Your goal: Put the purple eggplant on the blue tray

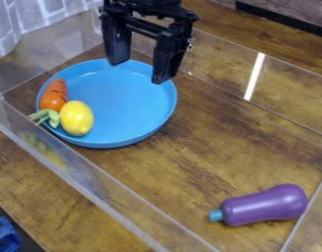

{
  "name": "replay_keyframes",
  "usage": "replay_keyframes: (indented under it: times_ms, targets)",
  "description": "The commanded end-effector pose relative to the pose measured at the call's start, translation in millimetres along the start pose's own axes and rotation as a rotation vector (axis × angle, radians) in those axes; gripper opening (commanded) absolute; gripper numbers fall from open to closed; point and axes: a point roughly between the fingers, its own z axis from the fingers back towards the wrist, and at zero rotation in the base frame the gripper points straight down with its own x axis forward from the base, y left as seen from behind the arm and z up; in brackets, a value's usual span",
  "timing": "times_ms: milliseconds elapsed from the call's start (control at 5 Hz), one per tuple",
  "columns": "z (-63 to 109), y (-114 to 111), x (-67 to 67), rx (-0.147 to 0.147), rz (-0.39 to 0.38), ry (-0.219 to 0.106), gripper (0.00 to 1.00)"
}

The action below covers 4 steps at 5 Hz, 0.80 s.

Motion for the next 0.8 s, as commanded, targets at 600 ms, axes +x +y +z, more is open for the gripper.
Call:
replay_keyframes:
  times_ms: [600]
  targets:
    - [-25.3,-18.8,-0.2,-0.005,-0.115,0.056,1.0]
